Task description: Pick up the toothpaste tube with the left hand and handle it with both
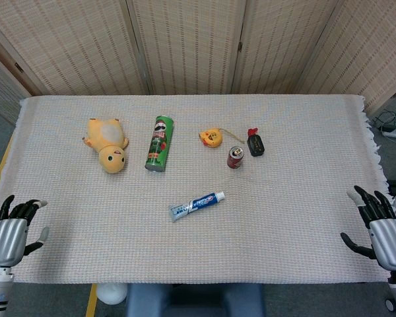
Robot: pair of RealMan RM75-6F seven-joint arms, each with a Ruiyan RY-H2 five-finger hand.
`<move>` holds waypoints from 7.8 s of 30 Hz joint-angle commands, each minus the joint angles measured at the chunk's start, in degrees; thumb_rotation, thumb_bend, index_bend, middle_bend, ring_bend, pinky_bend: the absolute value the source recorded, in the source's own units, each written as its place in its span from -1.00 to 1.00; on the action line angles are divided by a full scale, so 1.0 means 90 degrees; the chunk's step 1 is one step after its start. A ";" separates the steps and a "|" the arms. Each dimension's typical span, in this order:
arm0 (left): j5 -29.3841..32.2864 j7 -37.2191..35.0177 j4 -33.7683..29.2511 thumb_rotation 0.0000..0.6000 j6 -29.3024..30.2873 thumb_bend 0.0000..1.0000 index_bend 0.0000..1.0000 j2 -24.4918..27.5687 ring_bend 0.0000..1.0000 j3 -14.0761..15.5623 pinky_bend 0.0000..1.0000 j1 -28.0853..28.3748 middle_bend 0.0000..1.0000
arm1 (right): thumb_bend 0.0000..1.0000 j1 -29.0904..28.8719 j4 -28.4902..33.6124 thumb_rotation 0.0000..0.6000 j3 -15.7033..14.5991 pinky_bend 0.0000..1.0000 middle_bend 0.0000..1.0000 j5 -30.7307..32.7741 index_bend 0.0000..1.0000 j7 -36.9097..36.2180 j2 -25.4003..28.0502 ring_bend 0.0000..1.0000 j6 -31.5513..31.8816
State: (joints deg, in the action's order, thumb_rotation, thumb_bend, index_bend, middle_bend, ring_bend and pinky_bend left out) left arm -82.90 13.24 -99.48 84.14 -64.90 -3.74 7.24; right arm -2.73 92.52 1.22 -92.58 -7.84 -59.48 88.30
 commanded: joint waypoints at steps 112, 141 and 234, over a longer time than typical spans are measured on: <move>-0.0179 -0.0843 0.3566 1.00 -0.3092 0.00 -0.46 -0.2663 -0.39 0.0442 -0.71 0.3817 -0.32 | -0.34 0.0235 0.0316 1.00 0.0007 -1.00 -0.83 -0.0014 -1.00 0.0204 0.0201 -0.77 0.0246; 0.0138 0.0325 0.3687 1.00 -0.3110 -0.30 -0.29 -0.3420 -0.30 0.0164 -0.59 0.3795 -0.36 | -0.34 0.0374 0.0136 1.00 -0.0032 -1.00 -0.82 -0.0035 -1.00 -0.0006 0.0189 -0.77 0.0426; -0.0319 -0.1923 -0.0196 1.00 -0.2556 0.38 0.47 -0.1438 0.38 -0.0528 -0.16 0.4244 0.44 | -0.34 -0.3060 0.2348 1.00 0.1203 -0.92 -0.73 -0.0250 -0.87 0.3412 -0.1872 -0.73 -0.2216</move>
State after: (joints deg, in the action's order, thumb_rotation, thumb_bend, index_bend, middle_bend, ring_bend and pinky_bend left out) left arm -85.73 -4.02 -101.22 61.09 -77.87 -8.50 45.48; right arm -30.15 113.62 11.96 -94.97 22.73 -76.27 68.41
